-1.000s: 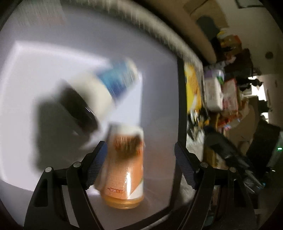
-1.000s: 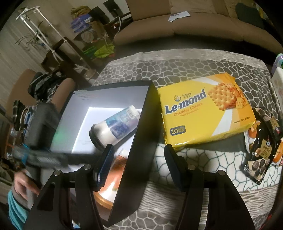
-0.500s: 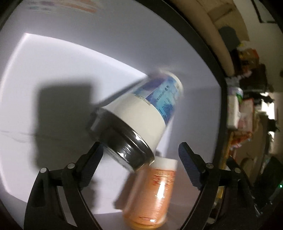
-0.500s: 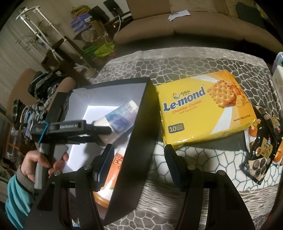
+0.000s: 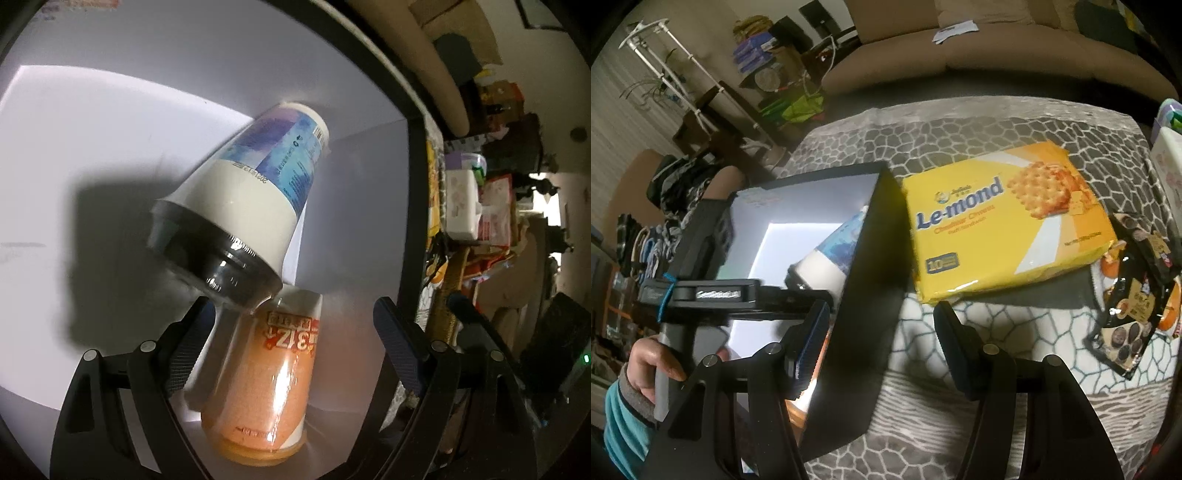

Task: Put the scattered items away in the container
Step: 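Move both tools to the yellow Le-mond cracker pack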

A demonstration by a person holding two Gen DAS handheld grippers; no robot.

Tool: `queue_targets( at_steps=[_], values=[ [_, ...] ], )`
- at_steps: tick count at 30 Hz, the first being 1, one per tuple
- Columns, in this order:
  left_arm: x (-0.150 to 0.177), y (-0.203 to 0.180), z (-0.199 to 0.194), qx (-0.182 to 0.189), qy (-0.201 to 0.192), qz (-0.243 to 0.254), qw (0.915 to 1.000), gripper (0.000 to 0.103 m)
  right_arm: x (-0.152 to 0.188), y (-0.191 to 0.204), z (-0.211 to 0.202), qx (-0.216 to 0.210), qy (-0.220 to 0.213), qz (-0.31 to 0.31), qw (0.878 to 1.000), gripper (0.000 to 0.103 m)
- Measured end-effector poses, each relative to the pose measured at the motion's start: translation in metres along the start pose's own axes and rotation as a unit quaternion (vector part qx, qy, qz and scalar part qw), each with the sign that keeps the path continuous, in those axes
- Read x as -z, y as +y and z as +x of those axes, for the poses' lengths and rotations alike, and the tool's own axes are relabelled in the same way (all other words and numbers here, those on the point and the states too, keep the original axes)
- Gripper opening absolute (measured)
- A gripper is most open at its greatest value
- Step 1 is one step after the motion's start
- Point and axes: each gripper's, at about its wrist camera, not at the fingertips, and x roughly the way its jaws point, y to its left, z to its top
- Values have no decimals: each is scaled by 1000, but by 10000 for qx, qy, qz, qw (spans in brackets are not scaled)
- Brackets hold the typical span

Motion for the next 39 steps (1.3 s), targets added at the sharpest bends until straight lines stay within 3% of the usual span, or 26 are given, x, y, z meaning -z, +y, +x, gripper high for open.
queue_targets(
  at_steps=[5, 10, 12, 15, 18, 21, 28, 32, 36, 39],
  values=[
    [19, -19, -30, -160, -610, 585, 9963, 87, -3, -28, -12, 83, -64, 227, 9997, 62],
    [56, -57, -63, 367, -1179, 1065, 9866, 88, -15, -69, -37, 221, -305, 593, 9975, 63],
    [75, -84, -65, 297, -1540, 1344, 9784, 88, -22, -94, -49, 302, -424, 807, 9954, 63],
    [98, -126, -43, 126, -1923, 1523, 9694, 88, -32, -128, -58, 372, -533, 1085, 9920, 63],
    [108, -143, -15, 325, -1993, 1378, 9697, 88, -37, -159, -57, 463, -533, 1301, 9890, 63],
    [108, -159, 11, 82, -2147, 1459, 9657, 88, -42, -180, -45, 487, -422, 1381, 9883, 63],
    [88, -168, 71, -715, -2747, 946, 9542, 88, -72, -209, -15, 270, -260, 1048, 9938, 63],
    [73, -151, 90, -456, -2955, 143, 9541, 88, -86, -219, 4, -66, -169, 851, 9962, 66],
    [75, -126, 105, -258, -3338, -913, 9379, 88, -95, -230, 22, -341, -129, 730, 9967, 66],
    [83, -121, 117, -259, -3529, -1202, 9276, 88, -98, -240, 32, -569, -86, 891, 9944, 66]
  ],
)
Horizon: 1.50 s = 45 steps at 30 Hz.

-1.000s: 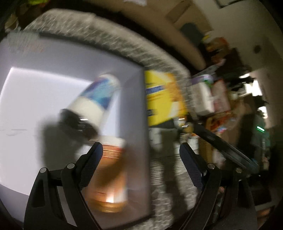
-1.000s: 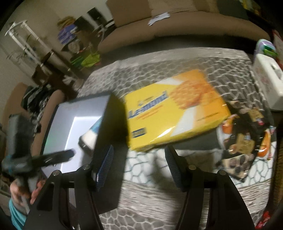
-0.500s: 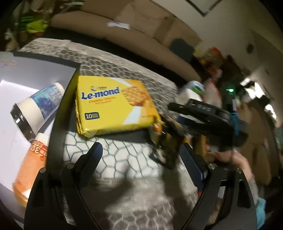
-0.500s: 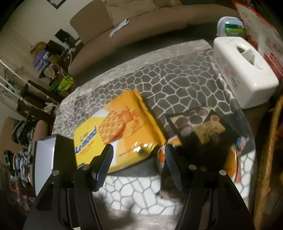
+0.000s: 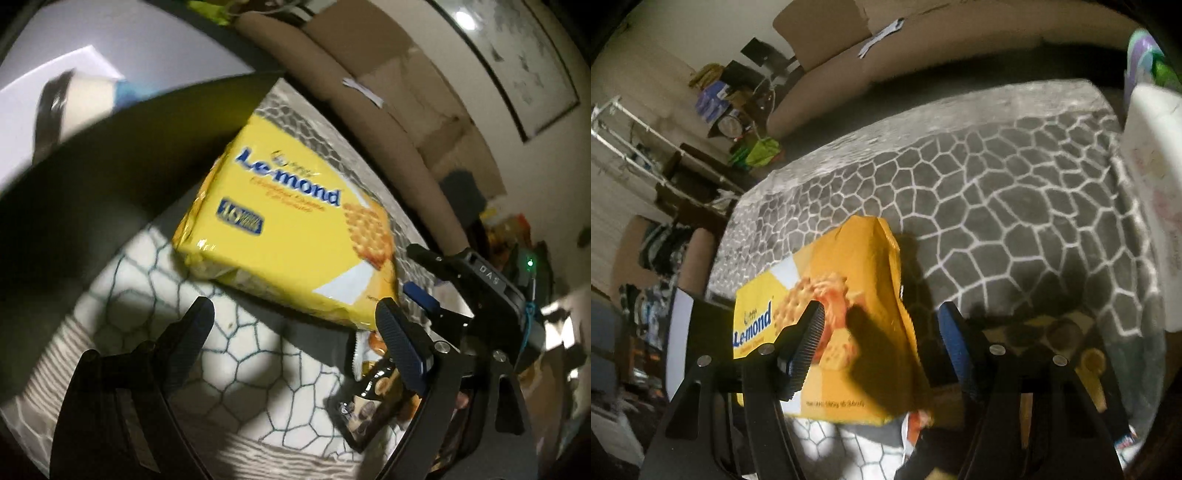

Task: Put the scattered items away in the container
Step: 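Move both tools to the yellow Le-mond cracker pack, then grasp the yellow Le-mond pack edge with the right tool and lift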

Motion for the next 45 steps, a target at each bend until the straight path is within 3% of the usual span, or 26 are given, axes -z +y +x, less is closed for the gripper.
queue_targets(
  at_steps=[4, 7, 9, 11, 15, 17, 24, 32, 34, 36, 37, 39, 42, 45],
  values=[
    [15, 12, -7, -239, -724, -614, 9952, 89, -5, 0, 4, -176, -10, -8, 9998, 66],
    [23, 20, -7, -442, -1004, -1049, 9884, 98, -7, 4, 8, -238, 86, -56, 9997, 72],
    [28, 24, 1, -479, -997, -1217, 9864, 102, -8, 4, 9, -366, 132, -30, 9992, 89],
    [30, 25, 16, -416, -754, -1111, 9901, 102, -7, 4, 9, -586, 125, 87, 9982, 103],
    [25, 34, 32, -294, -352, -1037, 9935, 102, -7, 13, 9, -414, 271, -241, 9985, 103],
    [24, 44, 27, -325, -553, -1282, 9897, 102, -5, 17, 12, -353, 403, -390, 9978, 103],
    [26, 42, 36, -379, -856, -1378, 9860, 102, -5, 18, 28, -344, 551, -330, 9973, 103],
    [10, 41, 60, -285, -898, -1492, 9843, 102, -14, 13, 46, -387, 715, -173, 9965, 103],
    [5, 37, 69, -176, -756, -1365, 9876, 102, -12, 15, 51, -392, 819, -248, 9956, 98],
    [-2, 30, 77, -266, -614, -1111, 9916, 102, -8, 19, 55, -416, 929, -412, 9940, 71],
    [-6, 23, 79, -306, -518, -863, 9945, 102, -8, 20, 54, -408, 874, -416, 9945, 71],
    [-5, 21, 82, -344, -524, -680, 9957, 102, -7, 21, 52, -457, 845, -400, 9946, 62],
    [-3, 19, 82, -240, -543, -589, 9965, 95, -6, 28, 45, -389, 752, -549, 9949, 49],
    [-2, 13, 80, -237, -499, -394, 9977, 89, -4, 38, 35, -151, 589, -881, 9943, 43]
  ],
)
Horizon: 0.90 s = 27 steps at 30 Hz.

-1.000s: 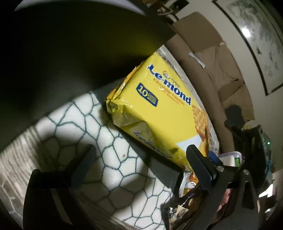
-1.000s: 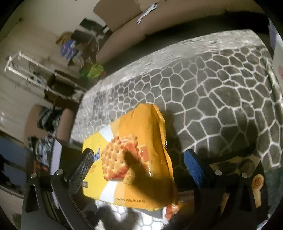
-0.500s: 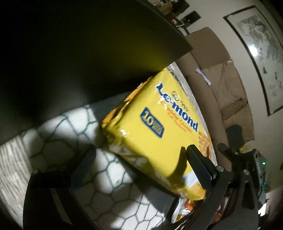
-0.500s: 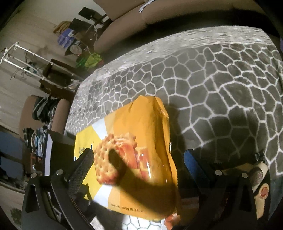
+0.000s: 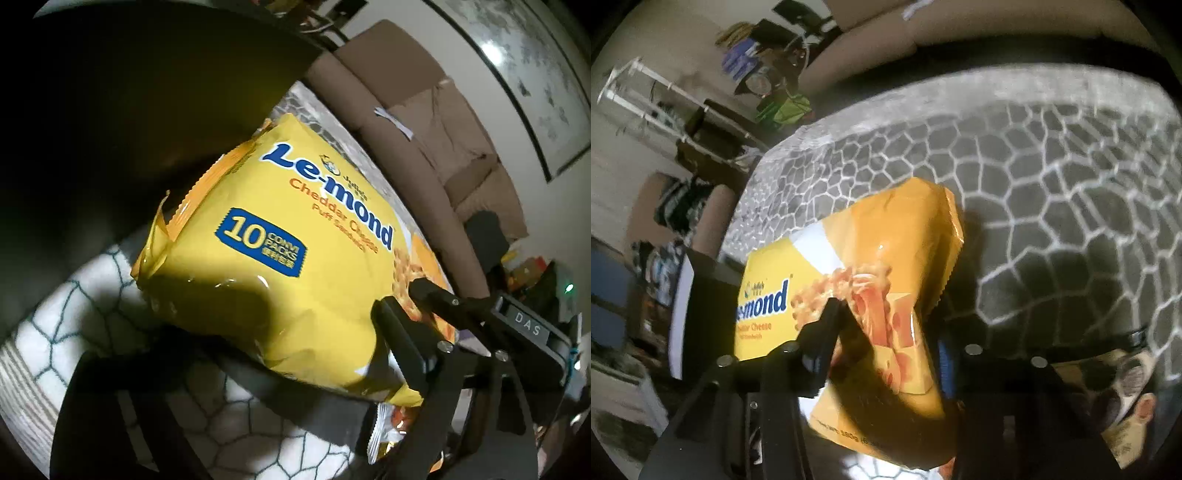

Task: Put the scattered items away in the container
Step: 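Grasp the yellow Le-mond pack edge with the right tool and lift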

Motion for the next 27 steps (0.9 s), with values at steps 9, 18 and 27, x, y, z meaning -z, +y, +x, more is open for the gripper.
queue_targets(
  at_steps=[9, 18, 27],
  values=[
    [-14, -32, -48, 491, 127, 207, 9985, 86, 19, 26, -71, 365, -469, -415, 9974, 38],
    [-8, -42, -142, 740, 509, 1220, 9885, 86, 108, 69, -149, 549, -631, -418, 9956, 37],
    [39, 33, -232, 589, 1351, 2070, 9672, 86, 261, 95, -152, 263, -286, 67, 9992, 38]
  ],
)
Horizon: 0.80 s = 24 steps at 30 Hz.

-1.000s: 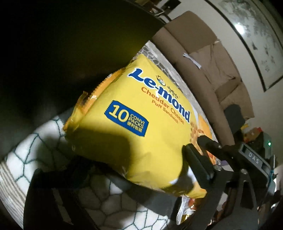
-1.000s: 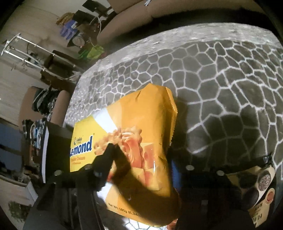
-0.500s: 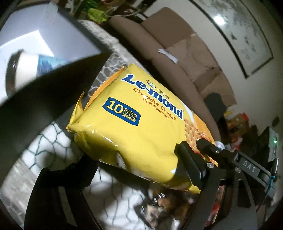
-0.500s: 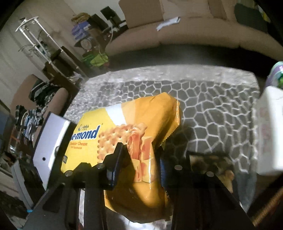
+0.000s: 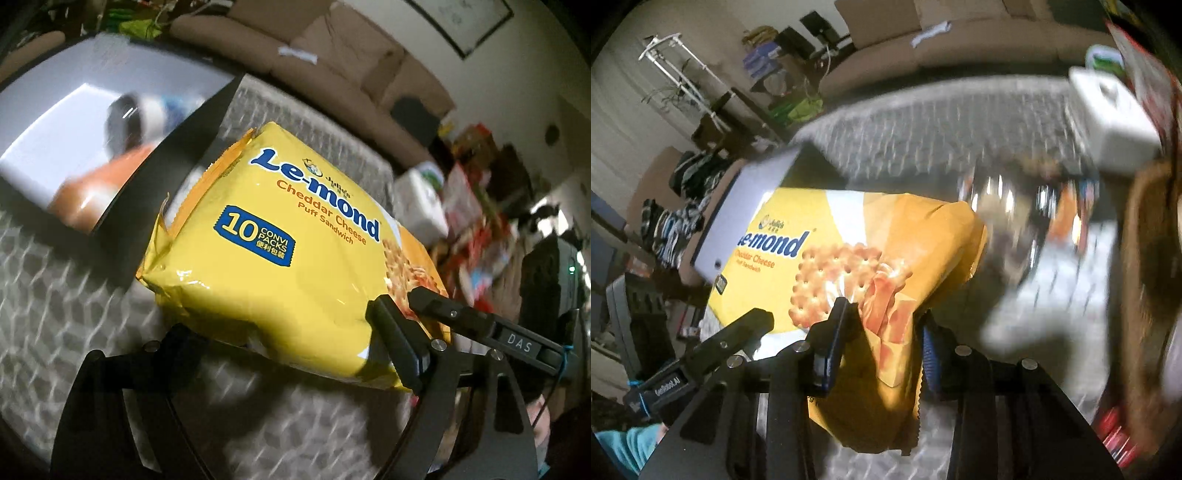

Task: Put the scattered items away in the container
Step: 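Grasp the yellow Le-mond pack edge with the right tool and lift, then carry the Le-mond pack toward the black box with the right tool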

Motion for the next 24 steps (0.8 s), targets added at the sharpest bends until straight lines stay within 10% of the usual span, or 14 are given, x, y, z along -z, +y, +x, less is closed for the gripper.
queue_targets(
  at_steps=[13, 24],
  values=[
    [80, 74, 1, 35, 1620, -17, 9868, 85, 100, -3, 25, 213, 129, 656, 9975, 41],
    [37, 78, -44, -683, 1143, 1862, 9735, 102, 121, -39, 4, 46, -295, 2154, 9761, 88]
  ],
)
